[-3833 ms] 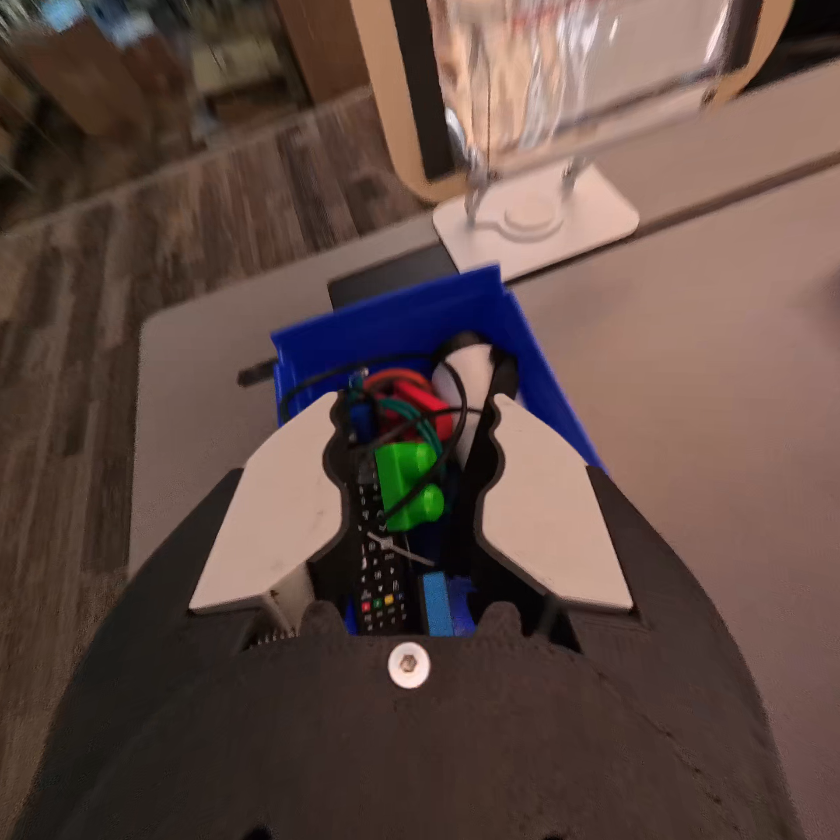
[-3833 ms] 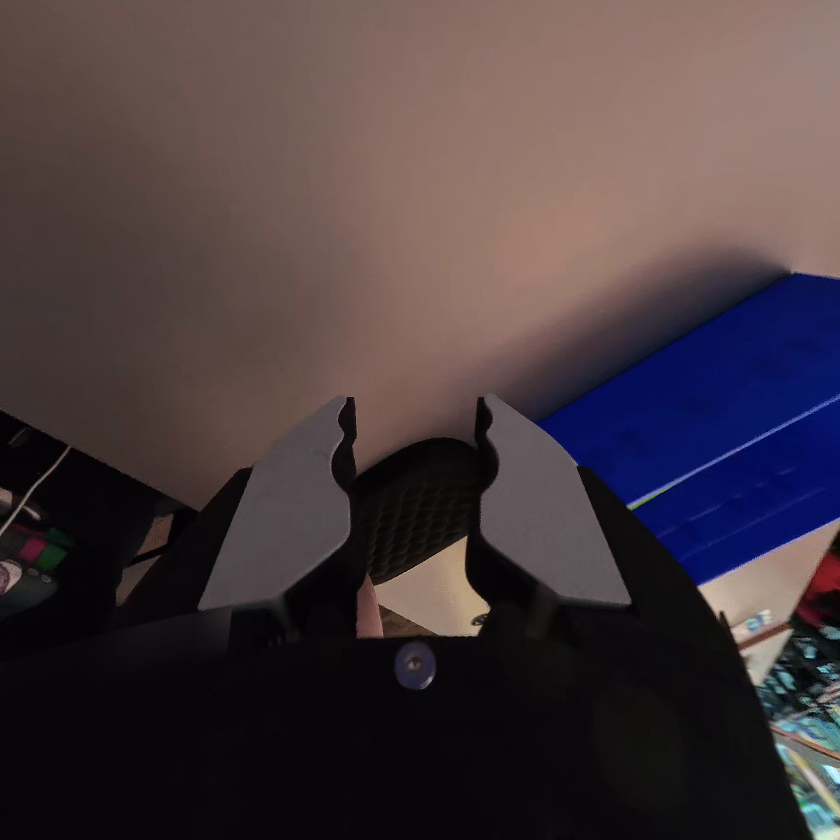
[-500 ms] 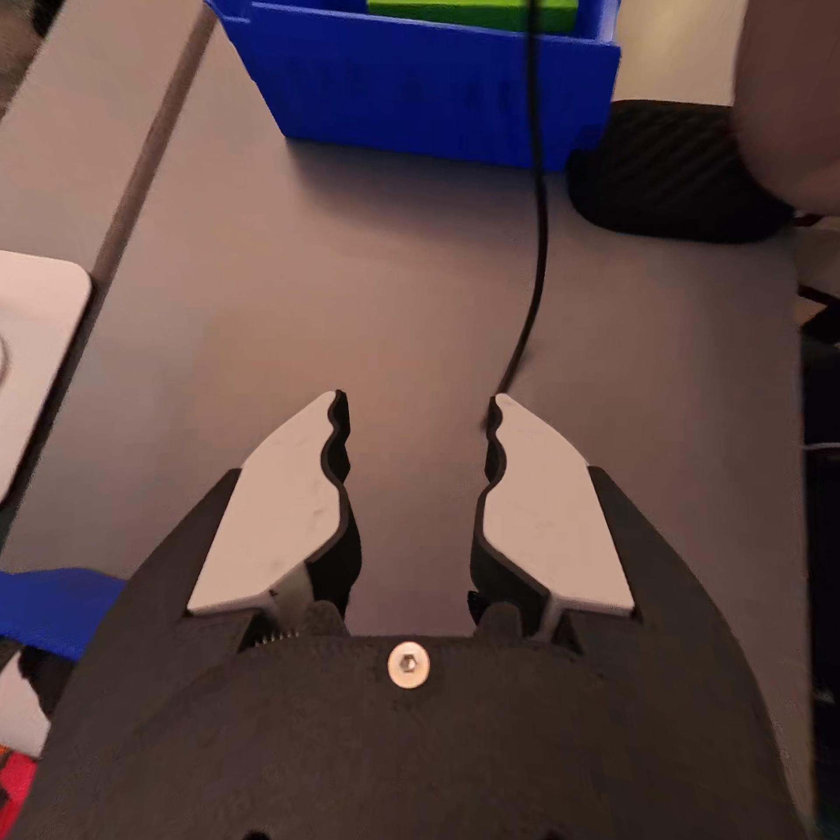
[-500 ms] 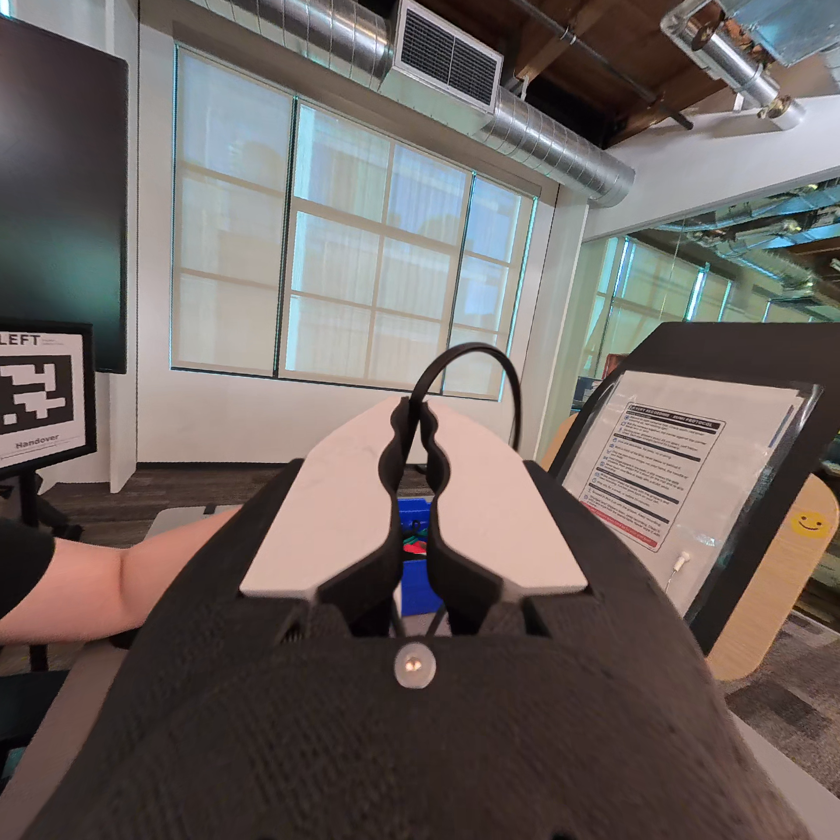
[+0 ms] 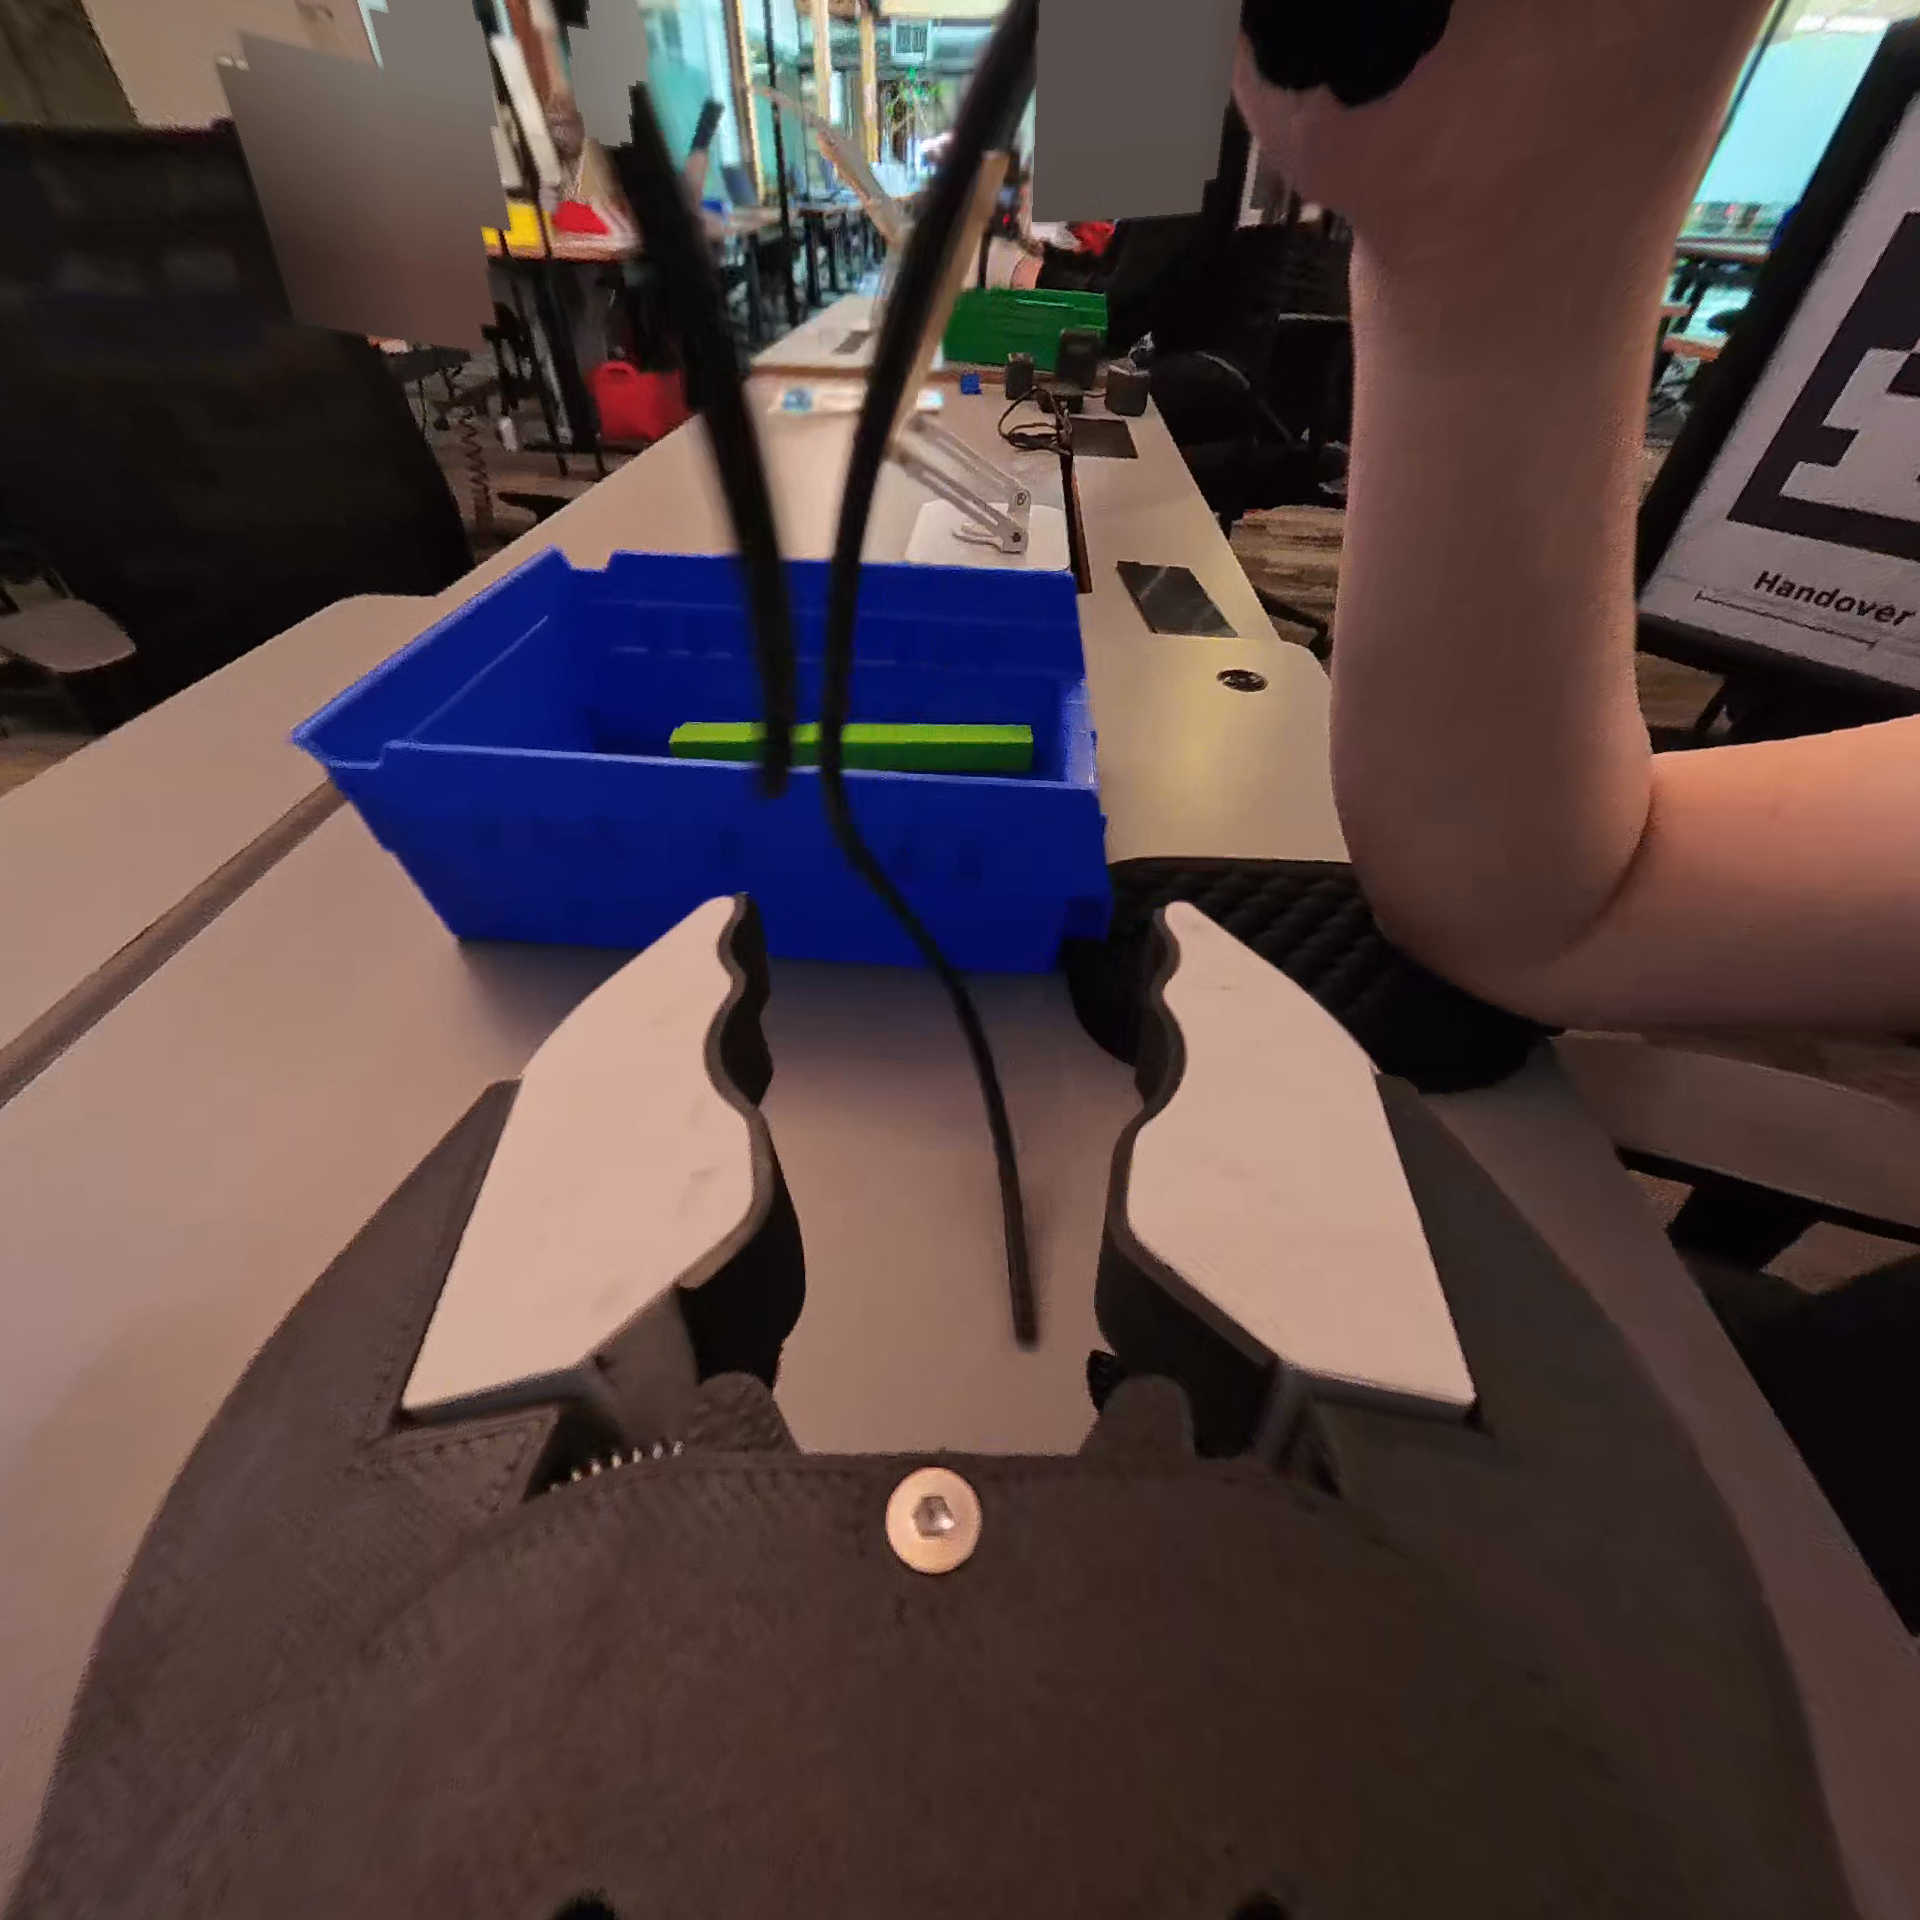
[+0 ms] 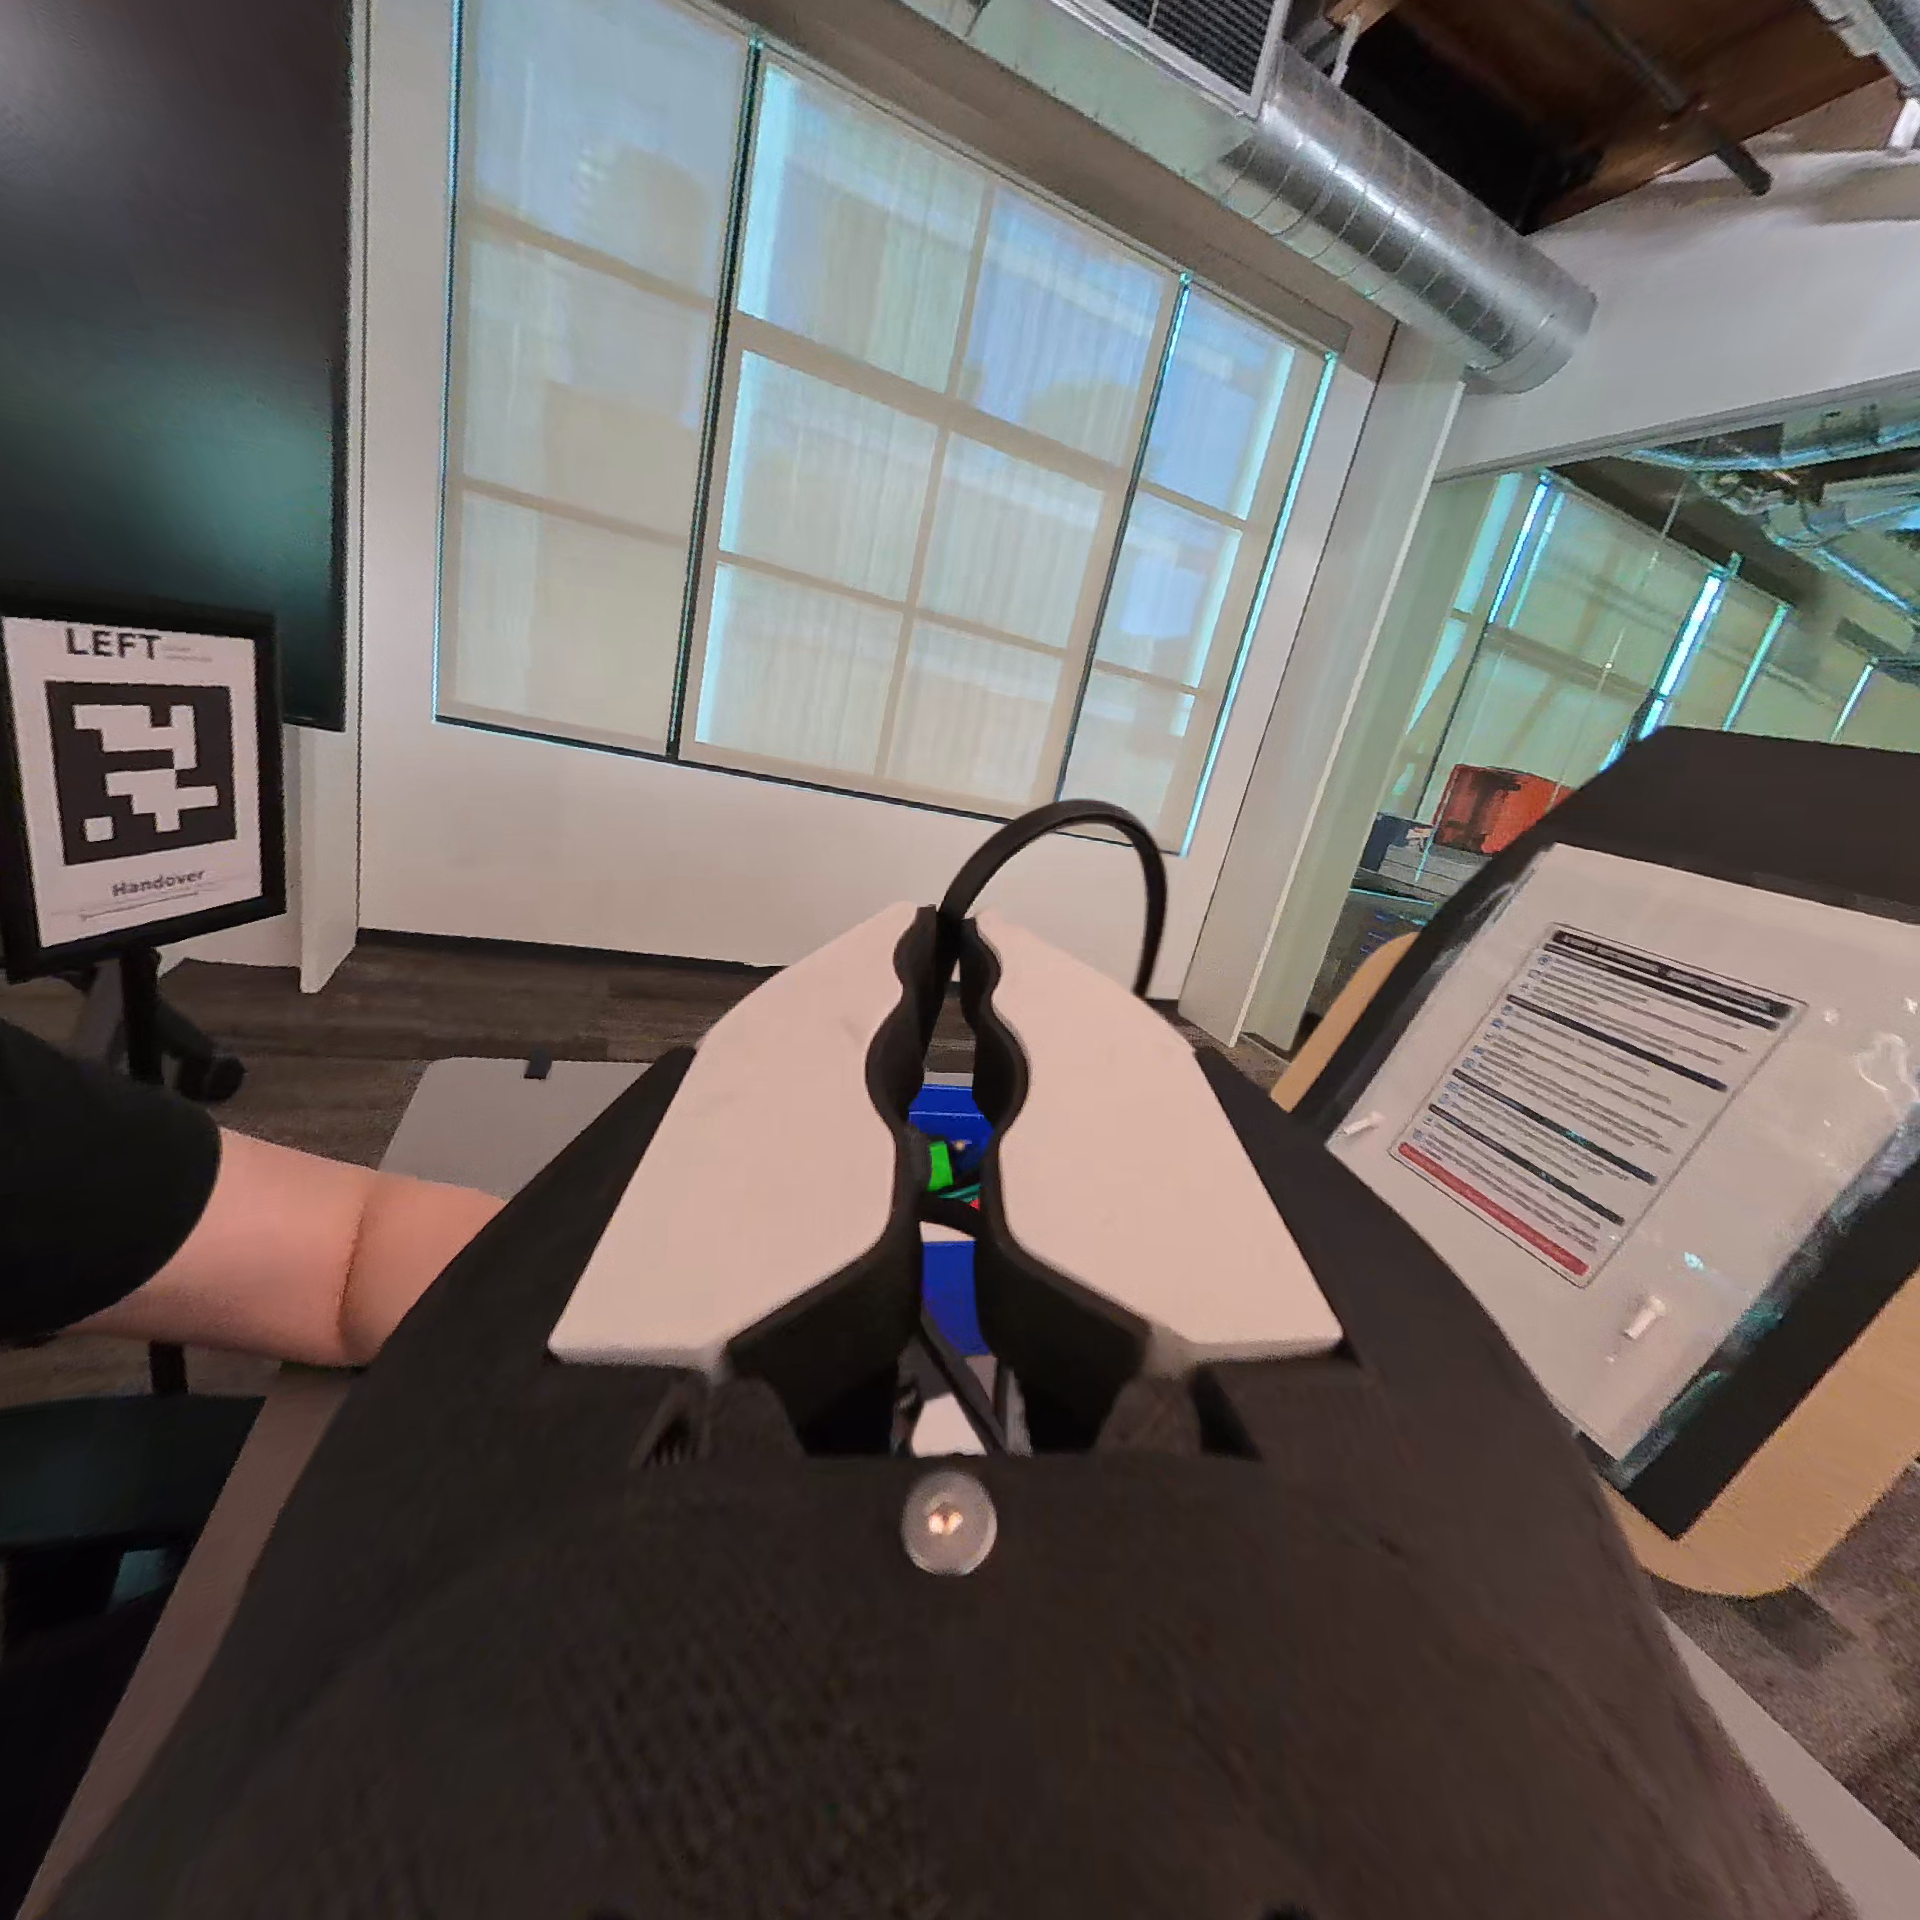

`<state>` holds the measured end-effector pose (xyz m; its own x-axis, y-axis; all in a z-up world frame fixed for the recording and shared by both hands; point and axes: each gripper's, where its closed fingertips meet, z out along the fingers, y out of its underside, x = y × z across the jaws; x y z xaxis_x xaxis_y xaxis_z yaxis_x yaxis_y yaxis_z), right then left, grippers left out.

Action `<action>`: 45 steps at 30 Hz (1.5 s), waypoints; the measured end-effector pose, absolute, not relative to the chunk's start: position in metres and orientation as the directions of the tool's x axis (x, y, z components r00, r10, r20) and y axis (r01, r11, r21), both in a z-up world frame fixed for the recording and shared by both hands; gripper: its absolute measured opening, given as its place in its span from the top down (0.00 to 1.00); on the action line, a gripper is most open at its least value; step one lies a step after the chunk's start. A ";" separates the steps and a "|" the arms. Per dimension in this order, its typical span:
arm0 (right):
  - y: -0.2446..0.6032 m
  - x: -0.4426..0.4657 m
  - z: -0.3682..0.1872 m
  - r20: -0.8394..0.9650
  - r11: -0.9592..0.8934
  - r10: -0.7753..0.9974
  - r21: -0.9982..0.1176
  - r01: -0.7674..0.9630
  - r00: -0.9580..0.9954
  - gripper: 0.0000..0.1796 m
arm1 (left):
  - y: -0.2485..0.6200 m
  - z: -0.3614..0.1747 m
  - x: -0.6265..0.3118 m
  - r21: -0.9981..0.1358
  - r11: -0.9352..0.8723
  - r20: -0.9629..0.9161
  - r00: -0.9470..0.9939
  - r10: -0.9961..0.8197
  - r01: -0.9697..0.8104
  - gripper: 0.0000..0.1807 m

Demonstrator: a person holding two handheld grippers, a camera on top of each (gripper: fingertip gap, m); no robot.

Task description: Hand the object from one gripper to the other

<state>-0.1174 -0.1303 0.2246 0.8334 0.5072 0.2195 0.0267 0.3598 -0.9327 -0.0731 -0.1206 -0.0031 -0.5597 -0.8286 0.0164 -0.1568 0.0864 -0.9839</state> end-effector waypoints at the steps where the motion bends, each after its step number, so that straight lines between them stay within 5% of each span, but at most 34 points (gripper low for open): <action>1: -0.131 -0.122 0.225 0.227 0.363 0.512 -0.931 0.031 0.829 0.97 | -0.125 -0.003 -0.071 -0.986 0.083 0.010 -0.554 -0.832 -0.143 0.62; 4: -0.134 -0.130 0.225 0.241 0.368 0.522 -0.929 0.039 0.818 0.97 | -0.124 -0.001 -0.058 -0.990 0.060 0.009 -0.485 -0.875 -0.126 0.67; 7: -0.134 -0.126 0.226 0.241 0.370 0.511 -0.928 0.042 0.825 0.97 | -0.120 0.002 -0.056 -0.993 0.065 -0.009 -0.475 -0.880 -0.101 1.00; 17: -0.129 -0.072 0.217 0.136 0.287 0.492 -0.958 -0.013 0.860 0.98 | -0.044 0.027 -0.085 -0.945 0.211 -0.122 -0.332 -0.935 -0.248 1.00; 28: -0.075 -0.046 0.114 -0.071 -0.238 0.518 -0.969 0.064 0.853 0.97 | 0.006 0.106 -0.151 -0.977 0.127 -0.085 -0.234 -0.969 -0.169 1.00; 38: -0.038 -0.096 0.040 -0.217 -0.466 0.628 -0.874 0.138 0.747 0.96 | 0.006 0.115 -0.157 -0.986 0.055 -0.014 -0.249 -0.968 -0.157 1.00; 45: -0.031 -0.104 0.022 -0.184 -0.476 0.651 -0.855 0.207 0.736 0.78 | 0.009 0.143 -0.172 -0.999 0.034 -0.025 -0.232 -0.972 -0.036 1.00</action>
<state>-0.1036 -0.0310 0.0219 0.7365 0.6510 -0.1839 0.2071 -0.4759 -0.8548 -0.1724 0.0089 0.1426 -0.2320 -0.9724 -0.0246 -0.0360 0.0339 -0.9988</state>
